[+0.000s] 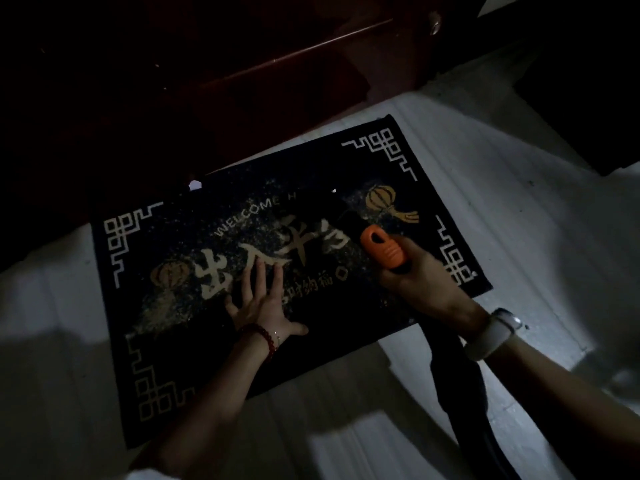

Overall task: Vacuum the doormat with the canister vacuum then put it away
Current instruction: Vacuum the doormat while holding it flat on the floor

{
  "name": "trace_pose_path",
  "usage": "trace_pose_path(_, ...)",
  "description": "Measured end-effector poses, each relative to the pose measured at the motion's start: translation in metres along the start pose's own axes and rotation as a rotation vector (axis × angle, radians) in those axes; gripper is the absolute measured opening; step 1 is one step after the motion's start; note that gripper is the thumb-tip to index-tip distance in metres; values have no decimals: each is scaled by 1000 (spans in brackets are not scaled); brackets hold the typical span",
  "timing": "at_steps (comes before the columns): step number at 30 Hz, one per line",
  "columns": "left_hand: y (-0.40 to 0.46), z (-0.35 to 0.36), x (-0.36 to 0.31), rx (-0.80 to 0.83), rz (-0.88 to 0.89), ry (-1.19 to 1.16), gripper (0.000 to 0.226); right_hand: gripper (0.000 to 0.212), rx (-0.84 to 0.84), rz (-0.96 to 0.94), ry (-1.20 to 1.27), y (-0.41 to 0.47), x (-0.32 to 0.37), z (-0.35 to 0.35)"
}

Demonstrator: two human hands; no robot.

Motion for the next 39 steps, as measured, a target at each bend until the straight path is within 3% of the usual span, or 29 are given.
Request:
trace_pose_path(4, 1, -2, 1, -21, -4, 10, 122, 56, -116, -7, 33, 46, 15, -18)
trace_pose_path(11, -1, -3, 1, -8, -10, 2, 121, 56, 68, 6, 46, 13, 8, 22)
trace_pose_path(18, 0, -1, 1, -8, -5, 0, 122, 56, -81, 13, 111, 26, -5, -21)
trace_pose_path(28, 0, -1, 1, 9, -11, -14, 120, 56, 3, 51, 82, 4, -17, -5)
trace_pose_path(34, -1, -2, 0, 8, -9, -22, 120, 54, -125, 102, 48, 21, -23, -37)
trace_pose_path(39, -2, -2, -1, 20, -11, -11, 120, 53, 77, 63, 34, -21, -12, 16)
Point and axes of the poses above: each hand's wrist, its own y-axis towards the middle knuckle, its own z-axis out of the palm, x = y × z, the point moved 8 cm from there along y, towards the middle knuckle, and after that the axes turned 5 degrees about -x, right-handed, at the moved point
